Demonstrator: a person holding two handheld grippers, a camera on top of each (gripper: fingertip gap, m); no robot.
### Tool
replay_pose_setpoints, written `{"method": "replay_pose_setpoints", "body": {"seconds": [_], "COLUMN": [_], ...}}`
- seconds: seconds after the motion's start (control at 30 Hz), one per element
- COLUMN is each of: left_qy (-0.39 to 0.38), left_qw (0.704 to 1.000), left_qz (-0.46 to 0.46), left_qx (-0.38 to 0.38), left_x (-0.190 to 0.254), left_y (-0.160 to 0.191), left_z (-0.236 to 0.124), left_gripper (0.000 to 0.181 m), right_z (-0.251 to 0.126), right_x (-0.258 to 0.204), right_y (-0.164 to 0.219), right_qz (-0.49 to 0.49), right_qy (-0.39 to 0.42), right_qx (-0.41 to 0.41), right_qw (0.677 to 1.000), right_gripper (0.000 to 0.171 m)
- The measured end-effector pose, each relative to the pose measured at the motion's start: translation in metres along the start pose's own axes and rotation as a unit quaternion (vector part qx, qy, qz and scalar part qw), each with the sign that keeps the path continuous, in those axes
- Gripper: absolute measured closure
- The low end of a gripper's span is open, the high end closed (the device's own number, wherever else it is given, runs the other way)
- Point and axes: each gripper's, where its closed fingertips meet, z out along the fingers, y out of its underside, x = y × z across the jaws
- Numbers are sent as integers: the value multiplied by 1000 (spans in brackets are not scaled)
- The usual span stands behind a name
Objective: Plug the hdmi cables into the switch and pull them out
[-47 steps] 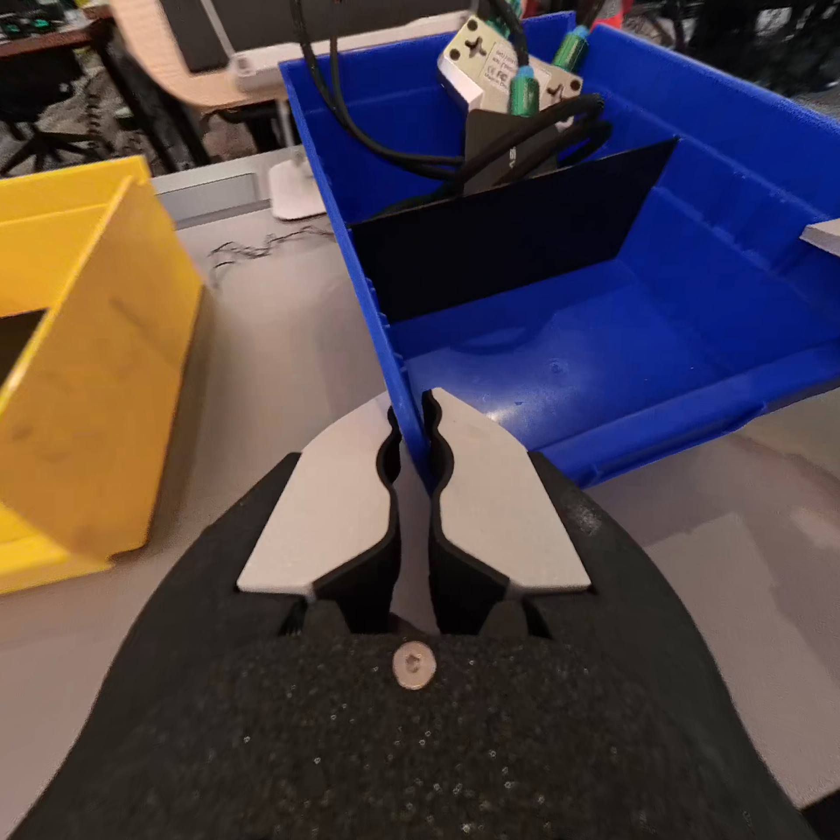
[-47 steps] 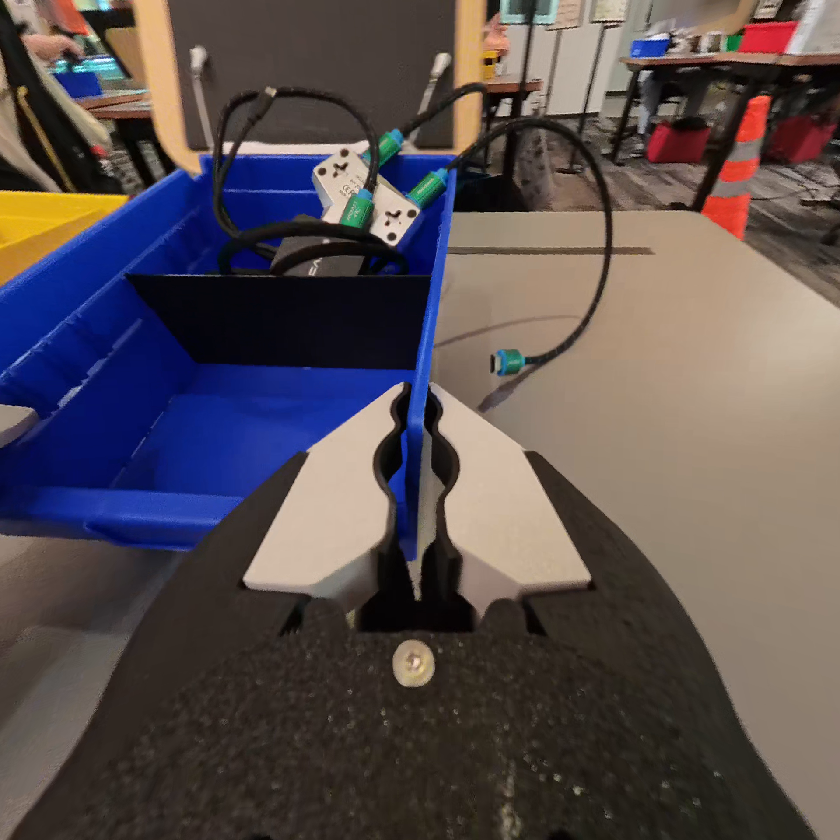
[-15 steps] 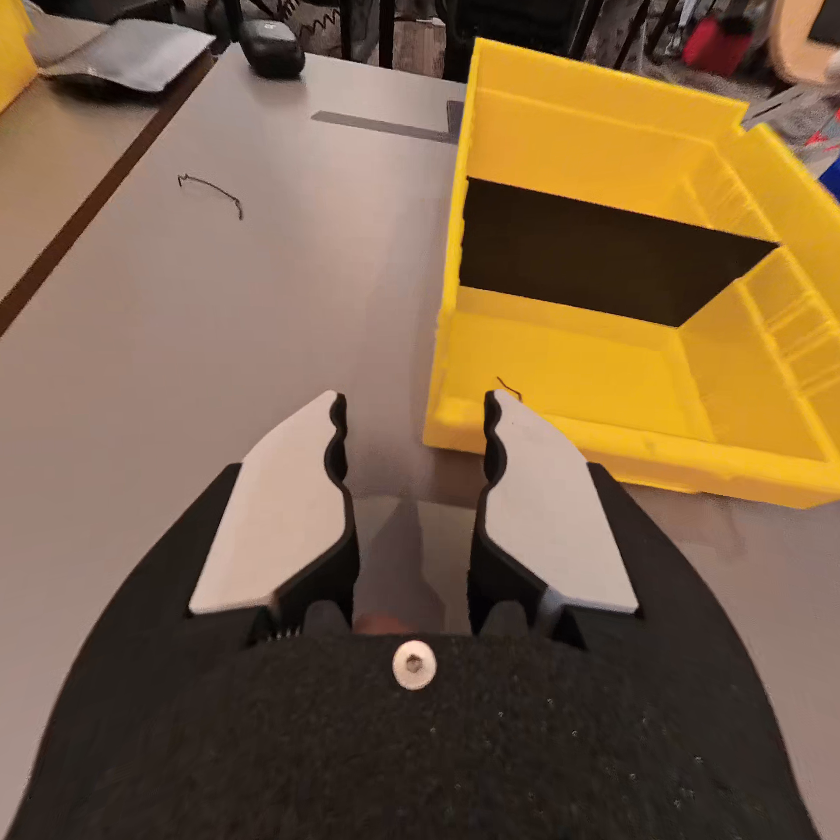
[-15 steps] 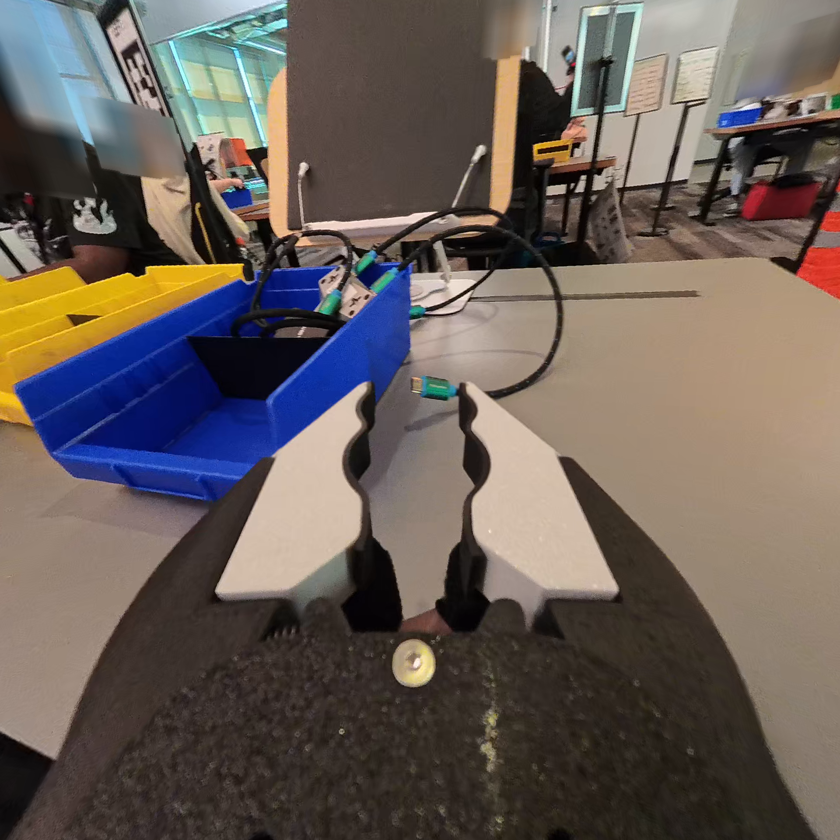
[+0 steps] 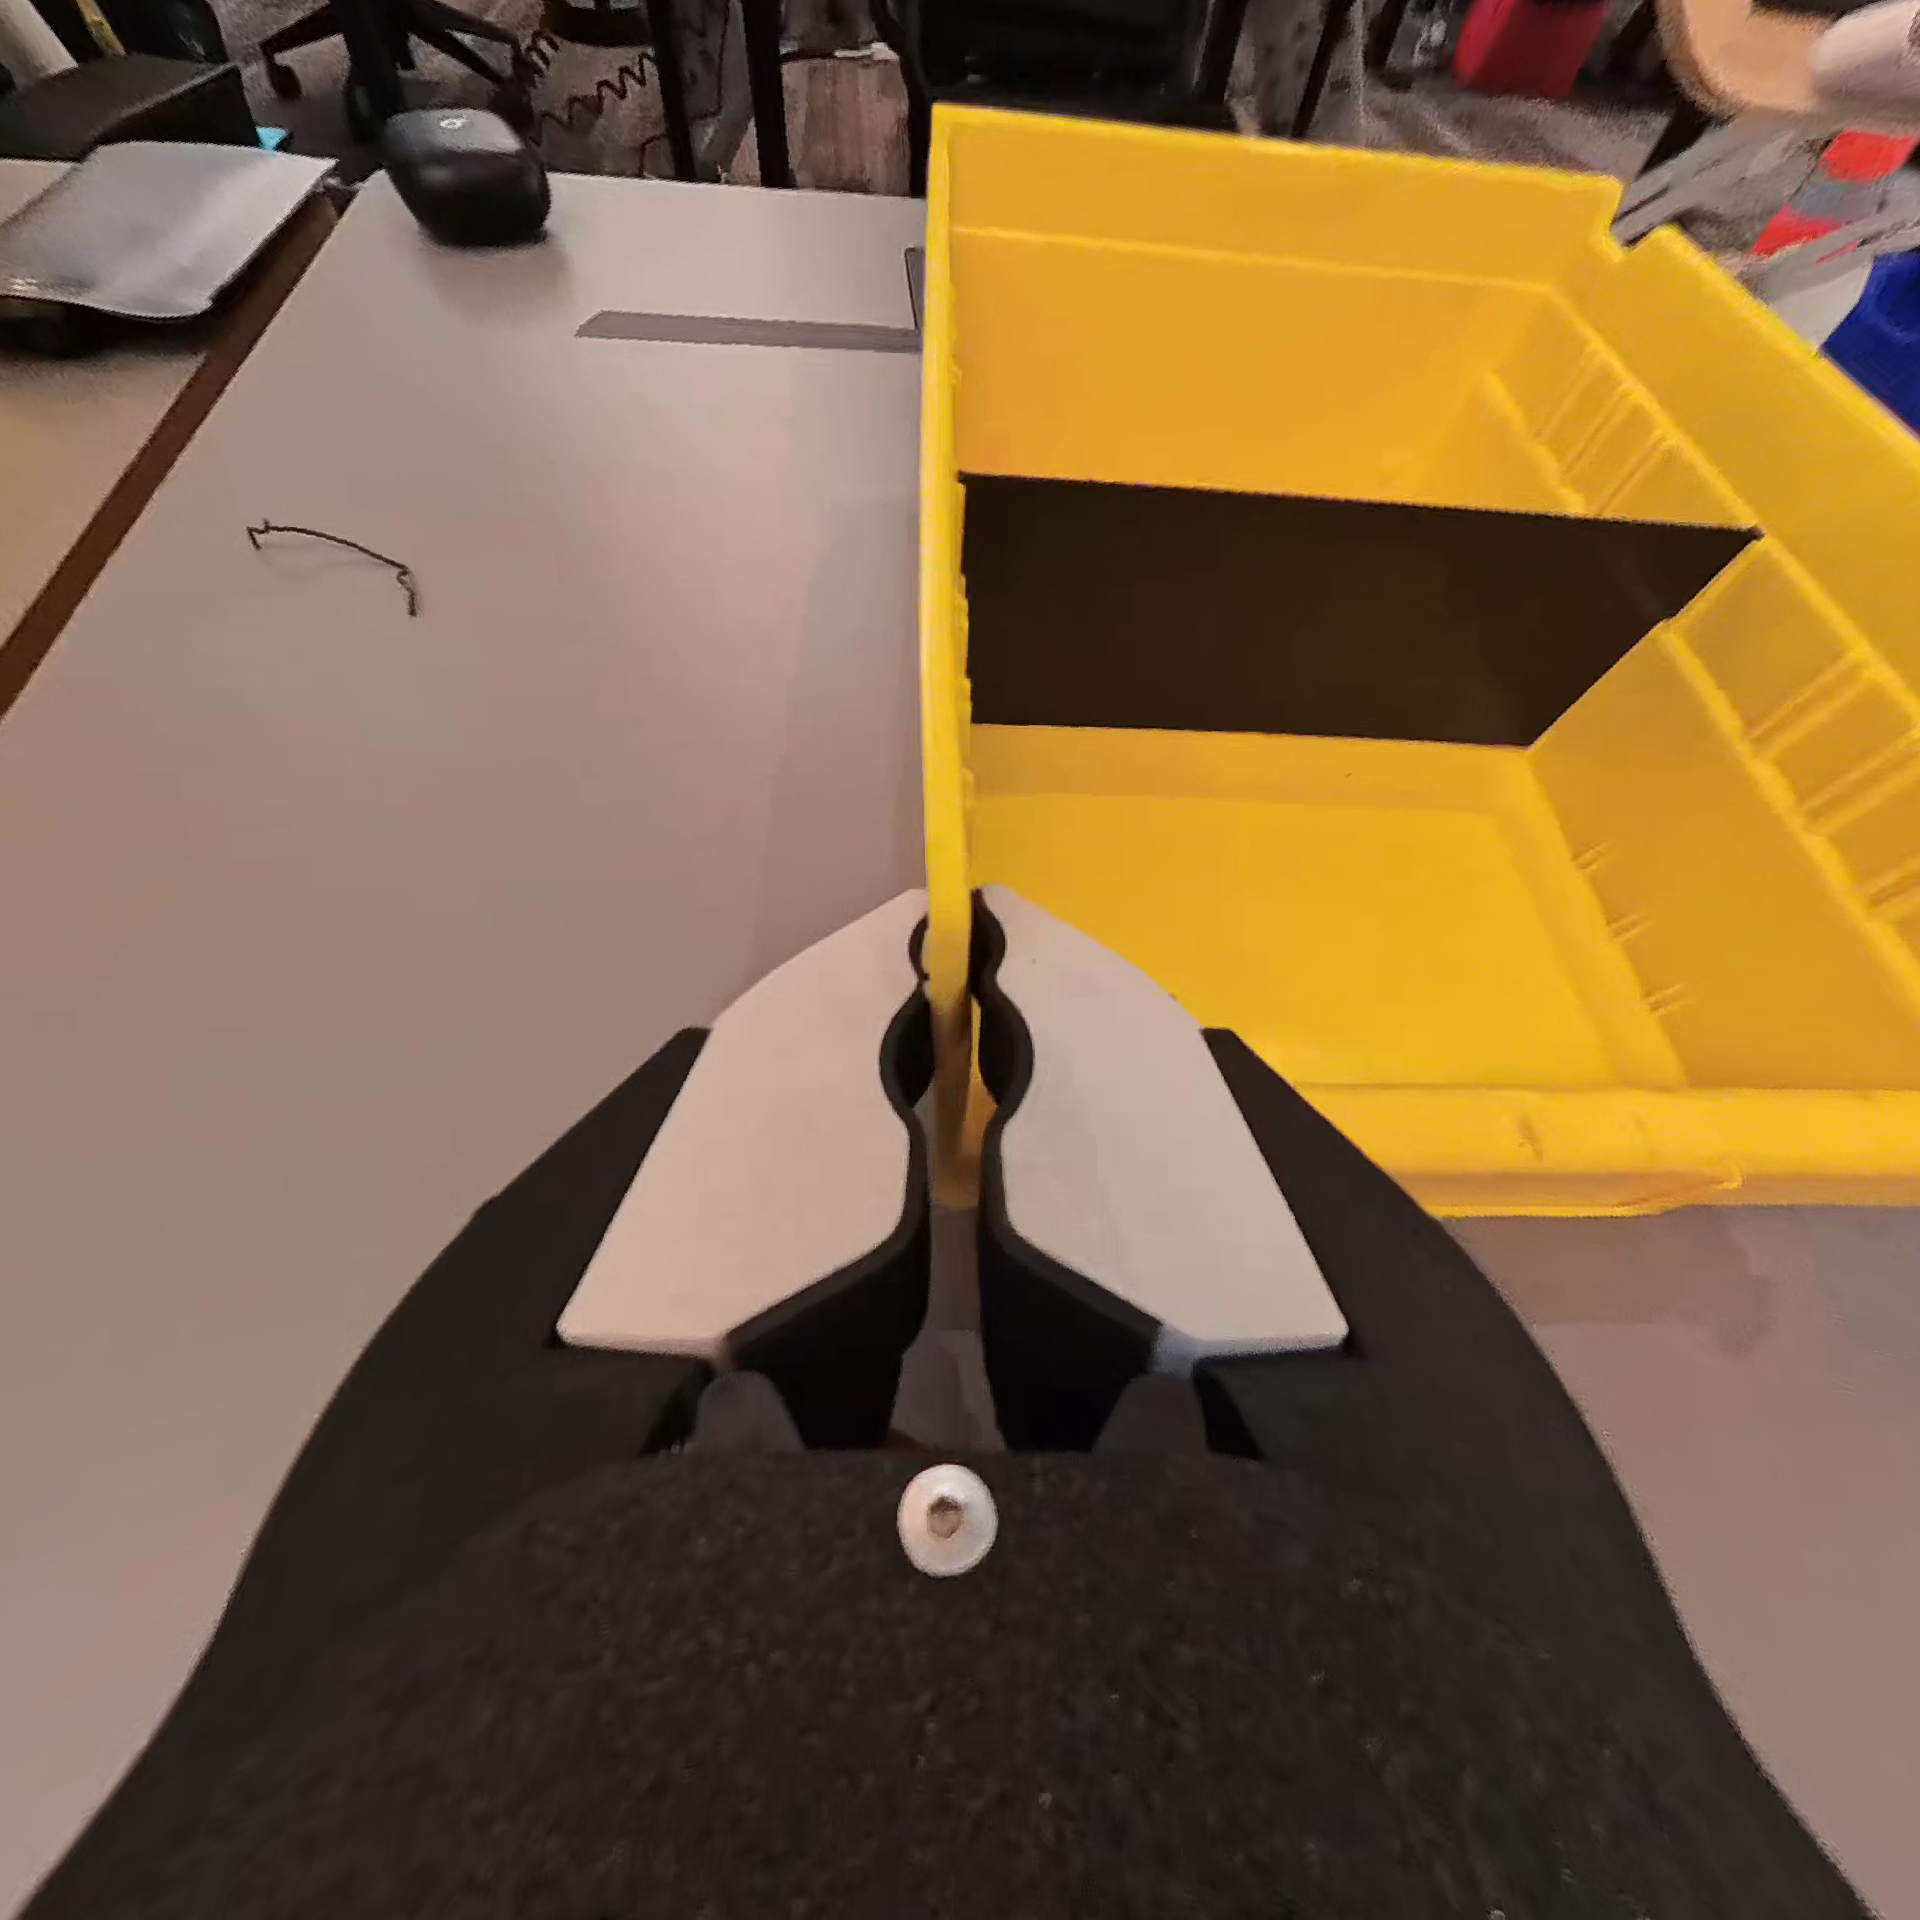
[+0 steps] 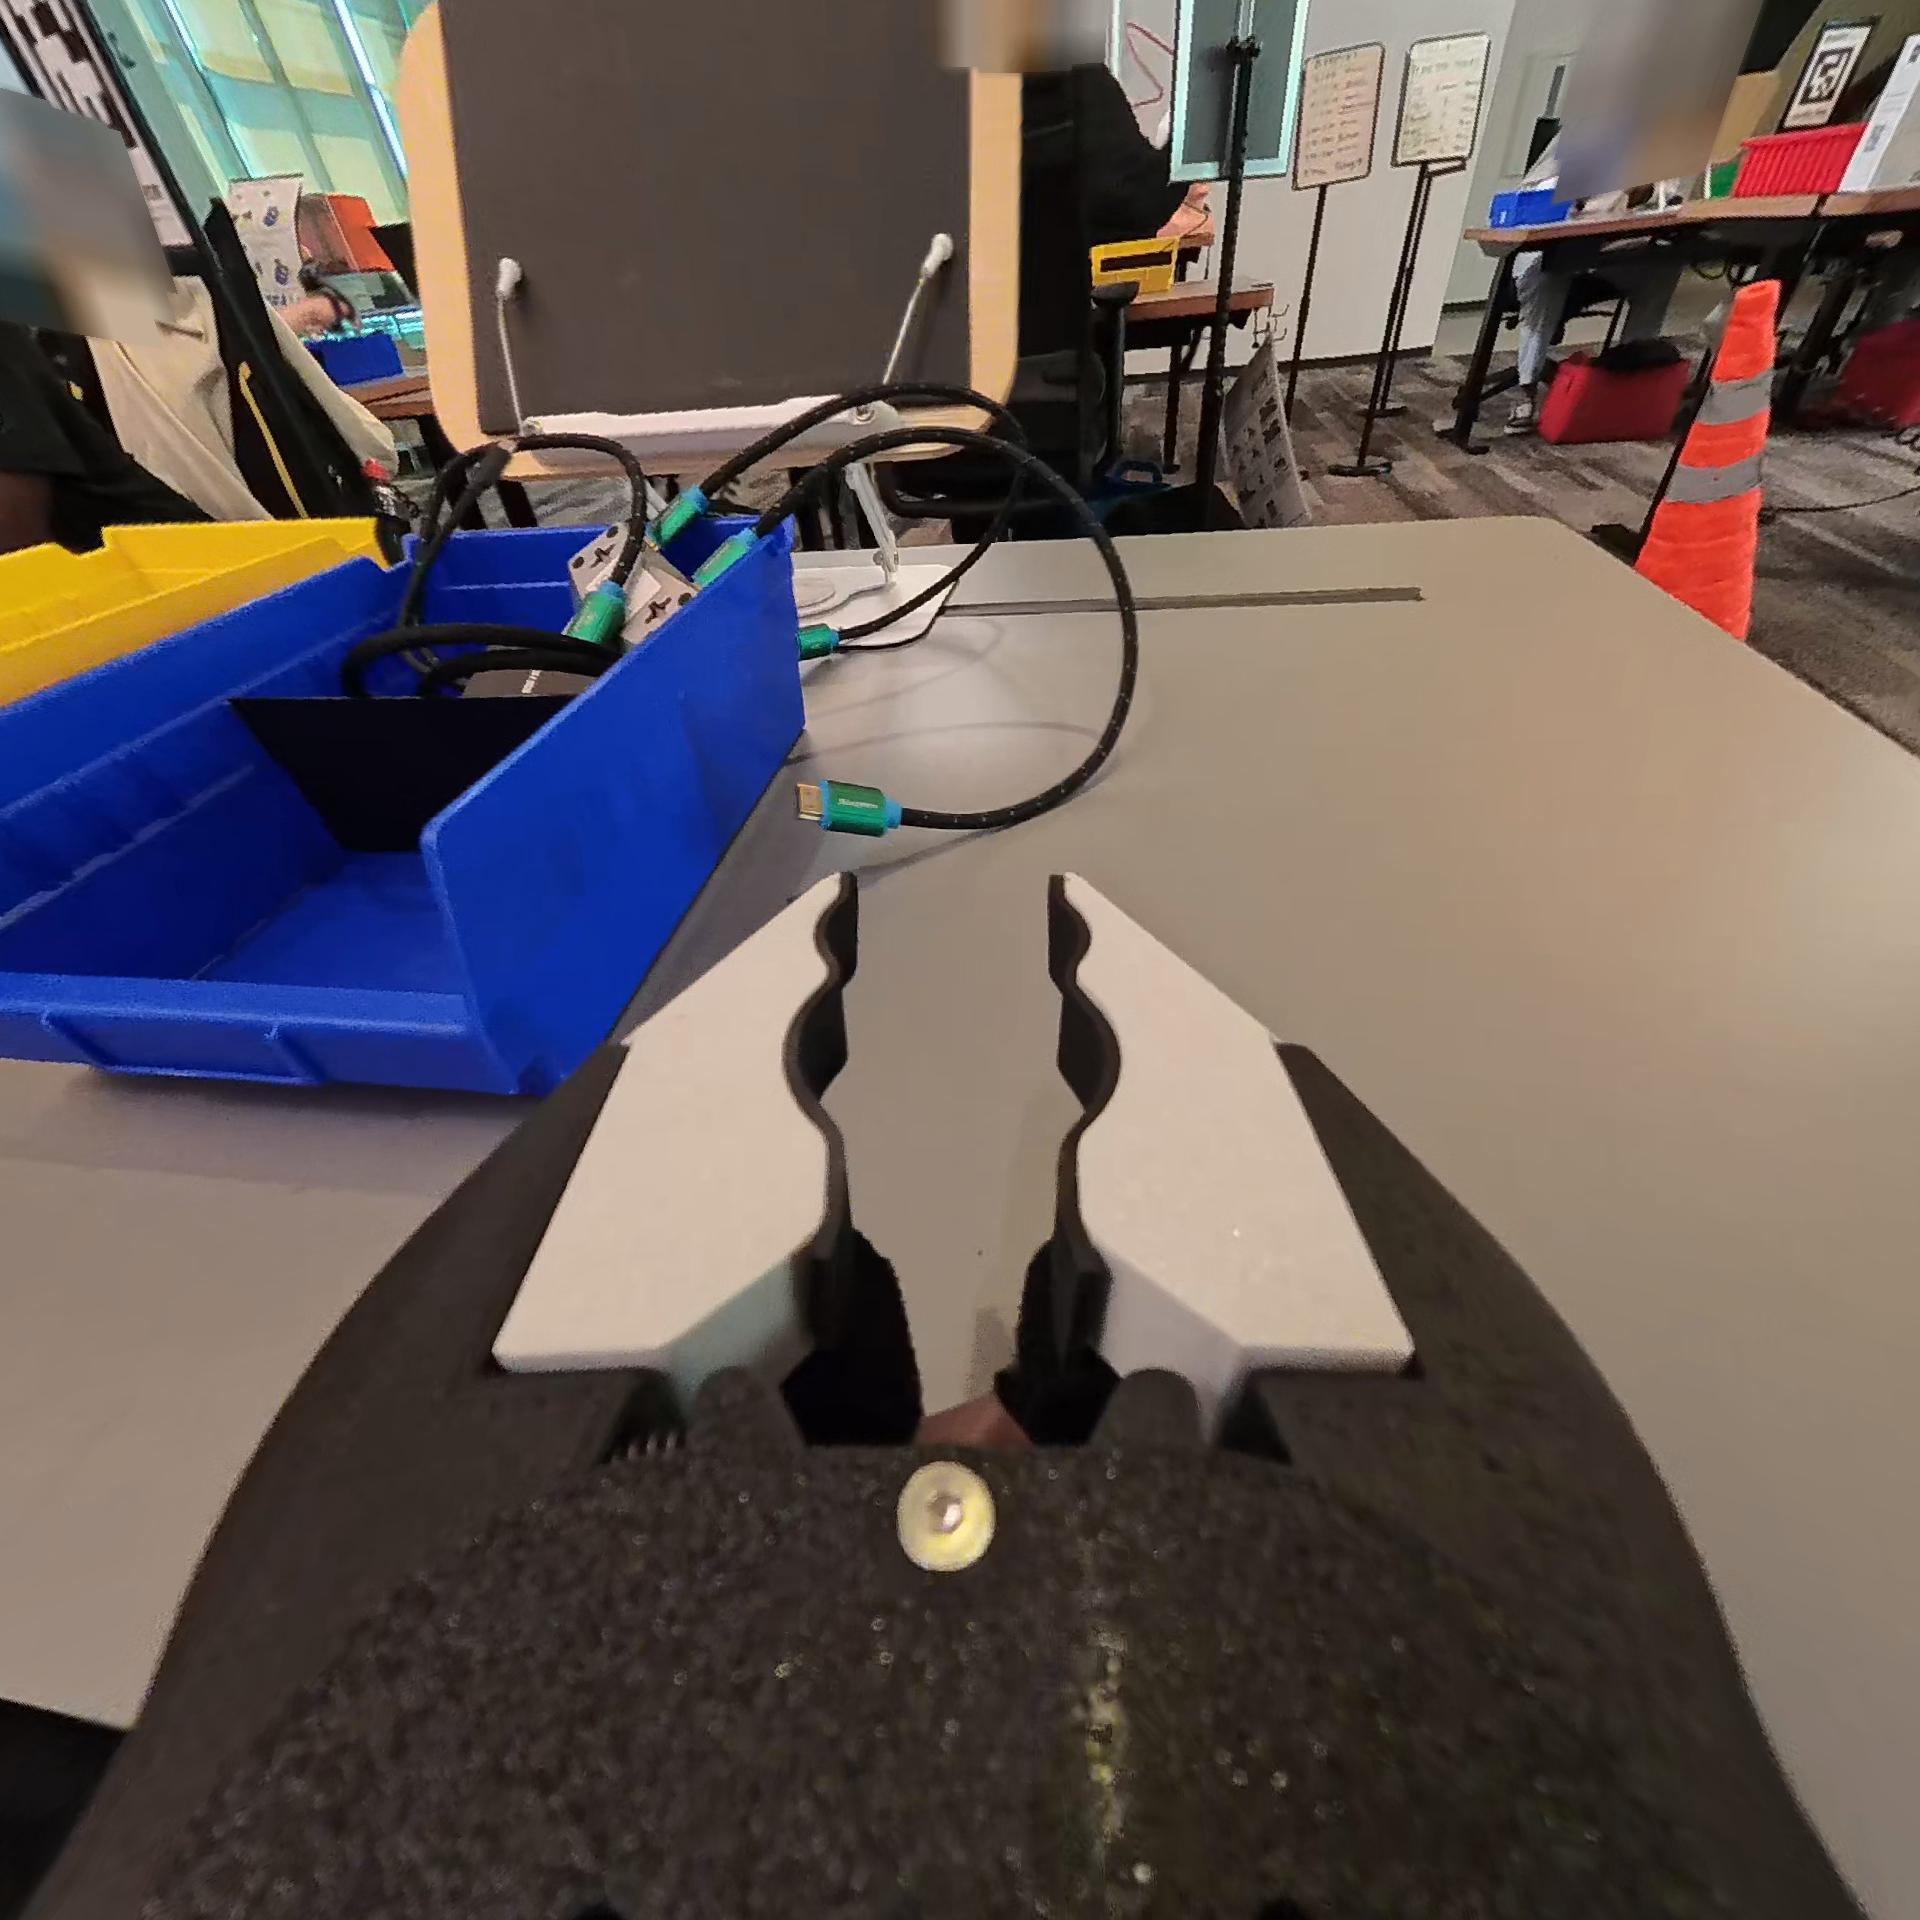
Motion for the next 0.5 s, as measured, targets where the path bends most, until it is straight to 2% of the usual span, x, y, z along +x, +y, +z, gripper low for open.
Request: {"method": "replay_pose_setpoints", "body": {"seconds": [0.13, 0.23, 0.33, 0.5], "left_qy": [2, 12, 6, -11], "left_qw": [1000, 999, 999, 999], "left_qz": [-14, -37, -48, -50], "left_qx": [-2, -11, -11, -17], "left_x": [7, 11, 9, 20], "left_y": [6, 14, 22, 39], "left_z": [-11, -25, -41, -74], "left_gripper": [179, 177, 177, 177], "right_z": [8, 16, 18, -2], "right_x": [-24, -63, -124, -242], "right_y": [-2, -1, 2, 7], "right_qz": [-26, -68, -80, -74], "right_qy": [-27, -64, -129, -242], "right_qx": [2, -2, -7, -18], "right_qw": [999, 996, 988, 967], "right_gripper": [135, 135, 136, 136]}}
